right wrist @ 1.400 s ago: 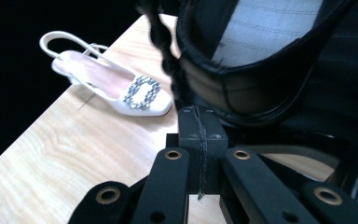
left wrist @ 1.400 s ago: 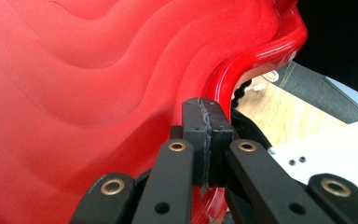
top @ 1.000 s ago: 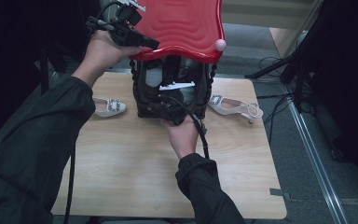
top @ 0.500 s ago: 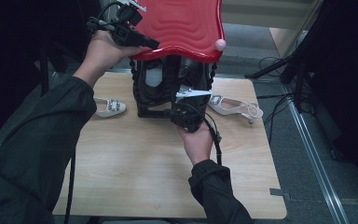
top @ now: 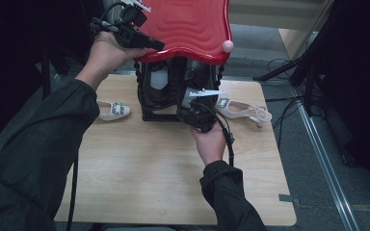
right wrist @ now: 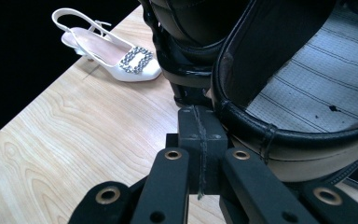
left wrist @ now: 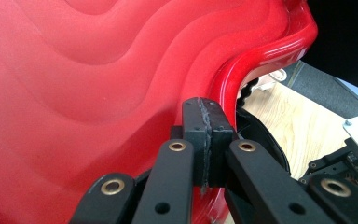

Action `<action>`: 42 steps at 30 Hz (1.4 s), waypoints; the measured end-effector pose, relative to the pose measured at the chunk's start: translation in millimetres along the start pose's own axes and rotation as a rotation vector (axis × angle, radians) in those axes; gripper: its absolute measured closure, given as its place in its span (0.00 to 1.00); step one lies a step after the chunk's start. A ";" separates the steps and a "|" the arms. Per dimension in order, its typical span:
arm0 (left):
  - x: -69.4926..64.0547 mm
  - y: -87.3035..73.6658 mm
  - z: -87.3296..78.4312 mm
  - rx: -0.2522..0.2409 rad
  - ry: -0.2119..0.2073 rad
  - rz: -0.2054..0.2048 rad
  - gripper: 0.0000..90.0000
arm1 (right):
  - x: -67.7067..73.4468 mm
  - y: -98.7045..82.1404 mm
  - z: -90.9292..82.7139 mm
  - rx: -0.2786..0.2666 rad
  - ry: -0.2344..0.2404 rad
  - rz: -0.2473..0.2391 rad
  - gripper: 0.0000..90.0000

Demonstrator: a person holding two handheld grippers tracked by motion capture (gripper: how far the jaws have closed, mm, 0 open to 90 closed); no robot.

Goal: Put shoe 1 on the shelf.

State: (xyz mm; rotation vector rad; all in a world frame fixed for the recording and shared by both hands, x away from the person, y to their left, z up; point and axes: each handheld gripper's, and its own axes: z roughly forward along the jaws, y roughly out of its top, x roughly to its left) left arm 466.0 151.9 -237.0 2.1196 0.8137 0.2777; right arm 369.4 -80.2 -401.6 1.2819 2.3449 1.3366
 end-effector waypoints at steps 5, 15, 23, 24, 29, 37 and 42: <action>-0.1 0.1 0.3 -0.002 0.002 -0.005 1.00 | -2.1 3.6 -0.7 0.006 0.005 -0.005 1.00; -1.5 -0.1 0.6 0.006 0.014 -0.003 1.00 | -14.8 21.9 -4.2 -0.011 -0.012 0.014 1.00; -0.5 0.0 0.7 0.004 0.009 -0.006 1.00 | -17.4 35.3 3.1 -0.010 -0.049 -0.027 1.00; -0.4 -0.1 0.7 0.004 0.008 -0.007 1.00 | -17.7 36.5 3.7 -0.011 -0.053 -0.030 1.00; -0.4 0.1 0.9 0.002 0.008 -0.010 1.00 | -21.8 43.2 7.7 -0.023 -0.075 -0.026 1.00; 0.0 0.3 0.7 0.004 0.007 -0.009 1.00 | -32.5 45.9 4.8 -0.038 -0.142 -0.021 1.00; 0.1 0.7 0.8 0.006 0.004 -0.007 1.00 | -41.3 42.5 2.3 -0.041 -0.136 0.010 1.00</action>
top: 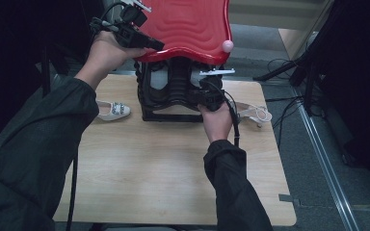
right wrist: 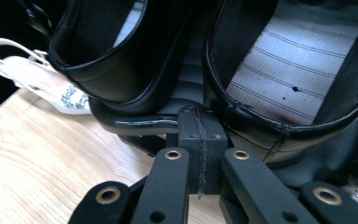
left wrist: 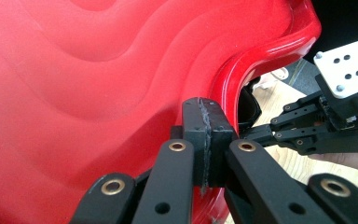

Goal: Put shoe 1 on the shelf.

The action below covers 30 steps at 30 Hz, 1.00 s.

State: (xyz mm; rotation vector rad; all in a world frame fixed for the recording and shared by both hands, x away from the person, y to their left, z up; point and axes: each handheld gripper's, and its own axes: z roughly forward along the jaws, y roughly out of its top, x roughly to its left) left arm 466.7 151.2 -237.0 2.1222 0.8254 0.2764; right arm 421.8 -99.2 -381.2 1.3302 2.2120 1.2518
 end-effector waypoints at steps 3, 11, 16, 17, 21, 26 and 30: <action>-0.9 0.1 0.0 0.003 0.004 -0.001 1.00 | 0.3 -2.1 -3.0 -0.006 0.002 0.009 1.00; -0.9 1.8 -5.4 -0.031 -0.023 -0.039 0.88 | 0.8 -10.9 -16.1 -0.007 0.024 0.000 1.00; -1.7 1.9 -9.7 -0.011 -0.016 -0.038 0.88 | -6.0 -13.7 -16.6 -0.009 0.008 0.015 1.00; -2.7 1.3 -12.5 -0.006 -0.011 -0.032 0.88 | -9.3 -13.0 -14.7 -0.013 0.004 0.028 1.00; -4.9 0.5 -20.2 -0.009 -0.014 -0.015 0.88 | -14.0 -12.1 -12.5 -0.018 0.006 0.033 1.00; -7.8 -6.2 -33.1 -0.016 -0.029 -0.005 0.86 | -18.0 -18.1 -9.1 0.014 -0.038 0.047 1.00; -9.7 -16.6 -41.6 -0.011 -0.040 -0.001 0.83 | -20.7 -22.9 -12.2 0.009 -0.024 0.052 1.00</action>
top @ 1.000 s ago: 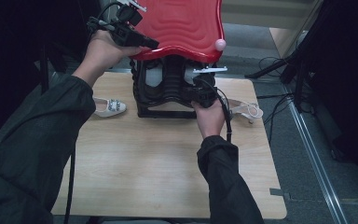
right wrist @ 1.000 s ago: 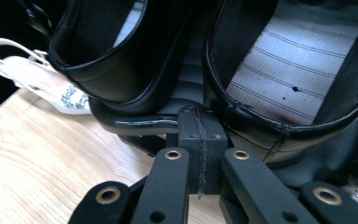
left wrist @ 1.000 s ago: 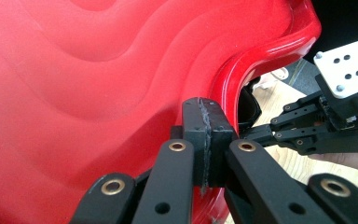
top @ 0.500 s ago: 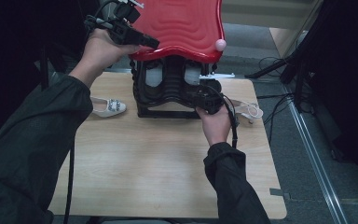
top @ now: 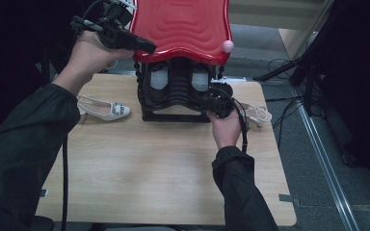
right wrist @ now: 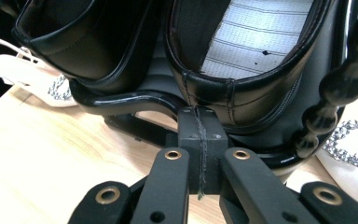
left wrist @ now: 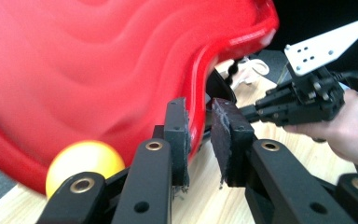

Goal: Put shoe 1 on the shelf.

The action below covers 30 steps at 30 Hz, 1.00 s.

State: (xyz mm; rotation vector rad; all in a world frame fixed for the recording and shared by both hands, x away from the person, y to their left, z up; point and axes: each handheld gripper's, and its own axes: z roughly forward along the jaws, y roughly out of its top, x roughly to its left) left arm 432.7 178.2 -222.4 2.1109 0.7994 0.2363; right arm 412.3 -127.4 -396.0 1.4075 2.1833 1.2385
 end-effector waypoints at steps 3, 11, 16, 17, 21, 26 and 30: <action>-1.5 -7.8 -5.4 0.005 -0.006 0.000 0.81 | 1.6 -2.5 -3.6 -0.002 0.007 -0.013 1.00; -13.4 -32.3 -20.8 0.009 -0.036 0.008 0.70 | 11.3 -16.4 -21.4 -0.005 0.086 -0.035 0.90; -20.0 -47.6 -25.2 0.007 -0.054 0.012 0.65 | 18.1 -30.4 -28.2 0.000 0.125 -0.056 0.77; -21.5 -56.3 -24.9 0.018 -0.054 0.011 0.64 | 21.3 -37.6 -30.9 0.008 0.136 -0.064 0.72; -21.1 -70.8 -23.1 0.031 -0.064 -0.006 0.59 | 26.9 -49.2 -34.1 0.008 0.166 -0.091 0.66; -19.2 -91.6 -19.7 0.039 -0.065 -0.017 0.56 | 31.8 -62.3 -37.6 0.008 0.204 -0.107 0.60; -15.9 -109.3 -16.9 0.033 -0.065 -0.036 0.56 | 34.2 -74.1 -39.9 0.006 0.209 -0.122 0.57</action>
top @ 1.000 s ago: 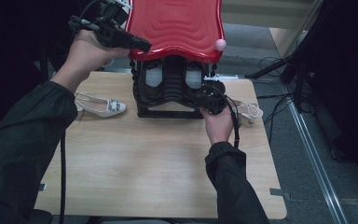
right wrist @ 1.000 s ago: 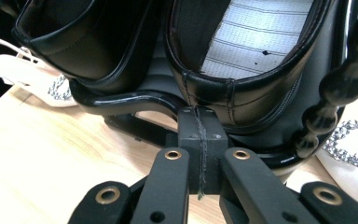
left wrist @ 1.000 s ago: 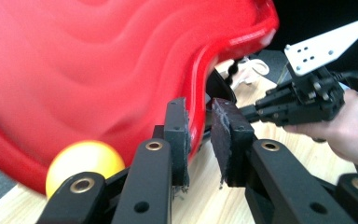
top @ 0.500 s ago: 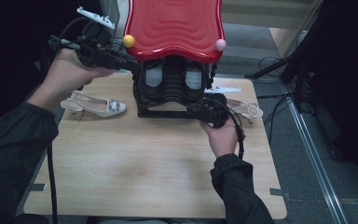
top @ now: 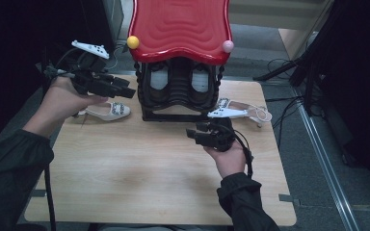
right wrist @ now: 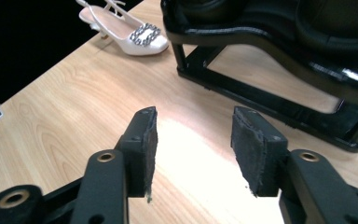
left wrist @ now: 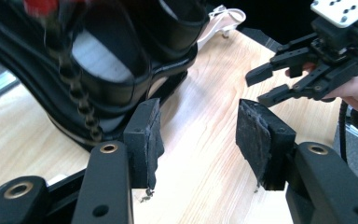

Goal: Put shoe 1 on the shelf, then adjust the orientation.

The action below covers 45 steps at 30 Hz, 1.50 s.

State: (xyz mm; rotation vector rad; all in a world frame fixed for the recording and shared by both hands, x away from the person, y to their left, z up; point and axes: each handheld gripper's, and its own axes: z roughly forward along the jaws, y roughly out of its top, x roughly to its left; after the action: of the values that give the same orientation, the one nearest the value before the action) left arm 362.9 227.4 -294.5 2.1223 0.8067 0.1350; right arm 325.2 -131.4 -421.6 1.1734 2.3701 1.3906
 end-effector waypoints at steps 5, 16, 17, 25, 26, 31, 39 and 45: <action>2.8 -20.6 2.9 -0.004 0.002 -0.013 0.60 | 3.5 -14.4 0.0 0.013 0.003 -0.007 0.55; 18.5 -65.3 12.2 0.003 0.017 -0.051 0.85 | 10.7 -29.1 -4.5 0.025 0.014 -0.022 0.54; 22.3 -73.5 15.5 0.010 0.023 -0.057 0.87 | 10.8 -32.3 -4.7 0.028 0.019 -0.021 0.54; 37.6 -97.8 29.4 0.021 0.030 -0.084 0.99 | 8.1 -38.9 -4.9 0.025 0.016 -0.021 0.54; 43.3 -104.0 34.2 0.021 0.035 -0.092 0.99 | 8.1 -39.0 -5.1 0.022 0.016 -0.020 0.54; 57.5 -116.6 44.6 0.030 0.041 -0.111 1.00 | 8.4 -40.2 -5.4 0.016 0.017 -0.023 0.53; 88.4 -139.0 64.5 0.039 0.068 -0.164 1.00 | 10.0 -46.1 -6.3 0.017 0.002 -0.026 0.53; 116.2 -155.9 76.6 0.046 0.105 -0.193 1.00 | 12.5 -48.6 -5.9 0.021 -0.008 -0.030 0.53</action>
State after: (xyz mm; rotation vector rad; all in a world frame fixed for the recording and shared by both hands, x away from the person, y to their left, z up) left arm 404.1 312.8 -480.7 2.0810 1.0808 0.1273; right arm 287.1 -139.5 -453.9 1.1416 2.3922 1.3529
